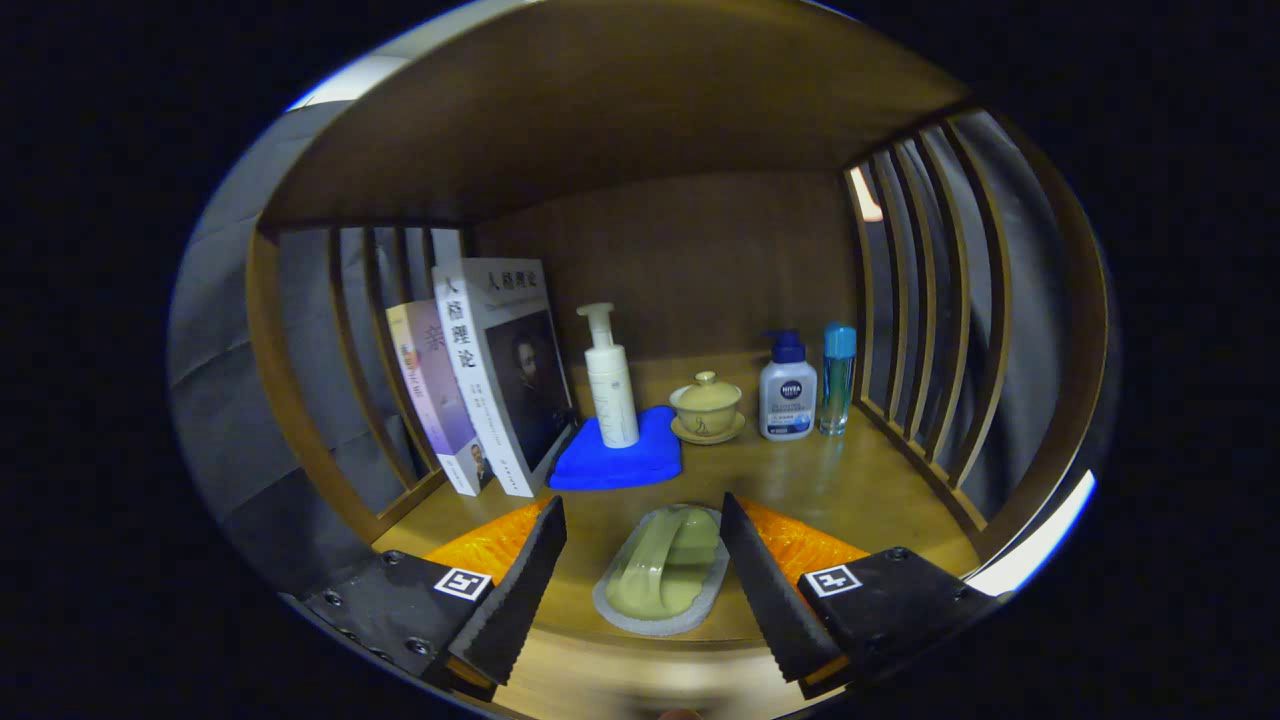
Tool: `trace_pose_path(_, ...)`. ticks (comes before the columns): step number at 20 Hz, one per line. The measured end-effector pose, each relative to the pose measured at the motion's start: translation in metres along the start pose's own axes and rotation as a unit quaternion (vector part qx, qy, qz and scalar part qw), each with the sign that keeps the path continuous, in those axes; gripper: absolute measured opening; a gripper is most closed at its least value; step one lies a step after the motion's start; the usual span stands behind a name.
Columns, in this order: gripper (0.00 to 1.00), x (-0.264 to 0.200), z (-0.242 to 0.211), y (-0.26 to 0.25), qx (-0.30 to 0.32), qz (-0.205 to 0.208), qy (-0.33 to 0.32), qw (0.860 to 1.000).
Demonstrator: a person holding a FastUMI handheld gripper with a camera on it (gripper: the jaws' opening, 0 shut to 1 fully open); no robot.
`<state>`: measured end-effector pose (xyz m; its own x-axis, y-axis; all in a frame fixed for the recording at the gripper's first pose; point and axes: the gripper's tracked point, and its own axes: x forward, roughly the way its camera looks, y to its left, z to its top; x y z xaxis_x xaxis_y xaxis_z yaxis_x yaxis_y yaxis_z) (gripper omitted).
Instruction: Pull open the drawer, take out the items inside it, and place them on the countertop above the cabinet.
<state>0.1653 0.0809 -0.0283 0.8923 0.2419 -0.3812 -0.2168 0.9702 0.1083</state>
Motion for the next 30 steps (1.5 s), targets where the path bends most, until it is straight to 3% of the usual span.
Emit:
trace_pose_path(10,0.98,-0.083,-0.008,0.026,-0.021,0.012,-0.091,0.996)
trace_pose_path(16,0.98,-0.129,-0.049,0.028,-0.040,0.012,-0.119,0.992)
trace_pose_path(21,0.99,-0.158,-0.075,0.028,-0.096,0.024,-0.147,0.984)
trace_pose_path(30,0.99,-0.176,-0.150,0.036,-0.082,0.033,-0.122,0.989)
